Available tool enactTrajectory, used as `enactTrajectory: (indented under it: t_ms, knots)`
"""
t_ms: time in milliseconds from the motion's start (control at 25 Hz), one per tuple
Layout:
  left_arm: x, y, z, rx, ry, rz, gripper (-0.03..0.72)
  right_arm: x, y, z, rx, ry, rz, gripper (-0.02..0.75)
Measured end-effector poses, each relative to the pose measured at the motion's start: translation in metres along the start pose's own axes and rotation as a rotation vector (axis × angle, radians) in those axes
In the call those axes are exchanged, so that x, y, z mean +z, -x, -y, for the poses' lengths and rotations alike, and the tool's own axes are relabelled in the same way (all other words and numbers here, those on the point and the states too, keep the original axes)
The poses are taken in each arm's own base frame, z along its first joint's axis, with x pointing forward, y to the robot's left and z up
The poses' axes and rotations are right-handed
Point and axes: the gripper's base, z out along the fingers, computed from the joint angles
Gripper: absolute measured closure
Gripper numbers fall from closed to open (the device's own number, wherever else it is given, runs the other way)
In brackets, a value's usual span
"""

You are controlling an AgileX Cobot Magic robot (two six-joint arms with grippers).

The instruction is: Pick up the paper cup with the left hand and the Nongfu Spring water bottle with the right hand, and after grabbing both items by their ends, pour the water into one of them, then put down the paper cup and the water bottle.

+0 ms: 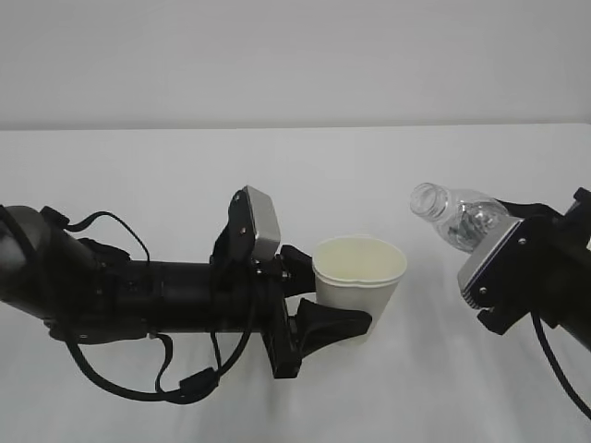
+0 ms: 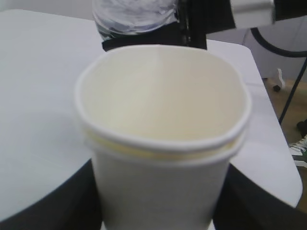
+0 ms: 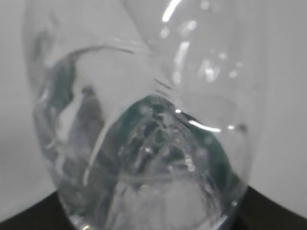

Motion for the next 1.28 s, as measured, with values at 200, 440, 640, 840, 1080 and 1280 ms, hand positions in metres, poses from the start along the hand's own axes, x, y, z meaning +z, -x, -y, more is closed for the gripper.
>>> enactTrajectory:
  t_ms: [200, 440, 640, 840, 1080, 1280]
  knots:
    - [0.002, -0.001, 0.002, -0.002, 0.005, -0.018, 0.256, 0.002, 0.0, 0.002, -0.002, -0.011, -0.005, 0.353]
    - [0.005, 0.0, -0.003, -0.003, 0.027, -0.018, 0.257, -0.001, 0.007, 0.006, 0.004, -0.034, 0.012, 0.353]
    - [0.006, 0.0, -0.005, 0.002, 0.031, -0.021, 0.257, -0.004, 0.014, 0.01, 0.007, -0.051, 0.034, 0.353]
    - [0.006, 0.0, -0.005, 0.002, 0.032, -0.022, 0.257, -0.007, 0.015, 0.004, 0.012, -0.03, 0.022, 0.354]
    - [0.006, 0.0, -0.004, 0.001, 0.028, -0.026, 0.258, -0.01, 0.013, 0.002, 0.031, -0.031, -0.014, 0.354]
    - [0.006, -0.001, -0.004, -0.002, 0.024, -0.031, 0.258, -0.012, 0.008, 0.007, 0.072, -0.077, -0.074, 0.354]
